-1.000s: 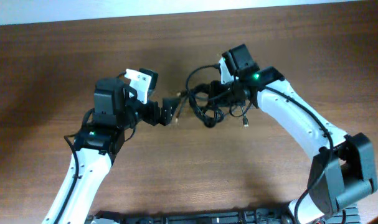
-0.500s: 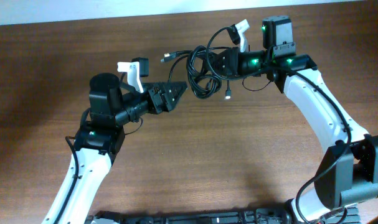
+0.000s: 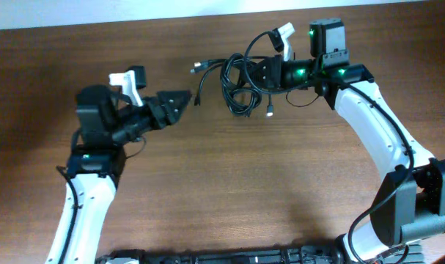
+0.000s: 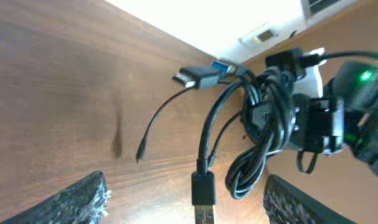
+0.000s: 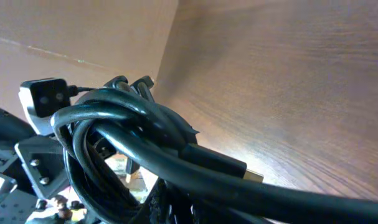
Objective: Untangle cables
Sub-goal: 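Lift the bundle with the right gripper toward the left gripper, then grasp the cable loops with the left gripper beside the right gripper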
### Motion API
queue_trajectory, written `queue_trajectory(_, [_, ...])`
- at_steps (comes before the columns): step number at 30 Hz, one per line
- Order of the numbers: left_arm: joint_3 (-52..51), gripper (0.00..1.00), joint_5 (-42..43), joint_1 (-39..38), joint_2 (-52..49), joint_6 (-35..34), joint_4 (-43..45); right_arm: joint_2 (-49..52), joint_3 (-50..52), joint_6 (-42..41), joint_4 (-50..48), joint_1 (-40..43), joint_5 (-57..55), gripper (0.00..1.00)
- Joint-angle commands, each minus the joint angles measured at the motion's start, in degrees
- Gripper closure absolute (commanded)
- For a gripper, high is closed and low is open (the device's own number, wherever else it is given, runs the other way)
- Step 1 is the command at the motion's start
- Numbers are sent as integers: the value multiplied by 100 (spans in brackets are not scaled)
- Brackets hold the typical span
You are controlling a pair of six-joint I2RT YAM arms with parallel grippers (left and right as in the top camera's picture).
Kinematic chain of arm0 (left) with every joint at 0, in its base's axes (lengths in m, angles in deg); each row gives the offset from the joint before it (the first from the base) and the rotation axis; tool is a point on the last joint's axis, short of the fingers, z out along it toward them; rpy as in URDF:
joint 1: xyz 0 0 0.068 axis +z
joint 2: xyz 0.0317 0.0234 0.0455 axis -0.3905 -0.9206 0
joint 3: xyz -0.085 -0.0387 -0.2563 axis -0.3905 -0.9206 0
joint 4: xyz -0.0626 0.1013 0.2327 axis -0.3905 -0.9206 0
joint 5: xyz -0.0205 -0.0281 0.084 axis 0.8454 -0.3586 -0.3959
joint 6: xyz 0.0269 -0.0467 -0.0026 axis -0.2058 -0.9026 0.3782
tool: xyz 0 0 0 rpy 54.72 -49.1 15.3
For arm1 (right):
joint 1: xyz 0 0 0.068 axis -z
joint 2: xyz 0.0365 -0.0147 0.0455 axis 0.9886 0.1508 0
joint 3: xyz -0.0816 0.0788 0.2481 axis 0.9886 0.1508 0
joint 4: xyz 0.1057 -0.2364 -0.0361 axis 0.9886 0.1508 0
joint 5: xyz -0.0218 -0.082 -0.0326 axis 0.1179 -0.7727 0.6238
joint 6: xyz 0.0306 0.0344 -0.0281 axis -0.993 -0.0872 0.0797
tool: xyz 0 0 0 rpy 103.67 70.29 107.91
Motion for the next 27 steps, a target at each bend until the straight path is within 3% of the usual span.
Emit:
queue_trajectory(1, [59,18,809,-109,-4,-13,422,-170,-118,-4,-7,-197,-308,96])
queue_trajectory(3, [59,11,813,-448,-7,-9,745,-170,-118,-4,17,-382,-632,96])
queue_trajectory(6, [59,9,710,-916,-7,-2,1204,-170,-118,-11,35,-544,-745,96])
queue_trajectory(19, [59,5,-767,-1274,-7,621,354,-170,-118,-90,33,-636,48,96])
queue_trajectory(23, [59,15,-763,-1274,-7,621,393,-170,-118,-90,-11,-1008,-155,96])
queue_trajectory(27, [59,53,-763,-1274,-7,623,358,-170,-118,-90,-11,-1034,-151,96])
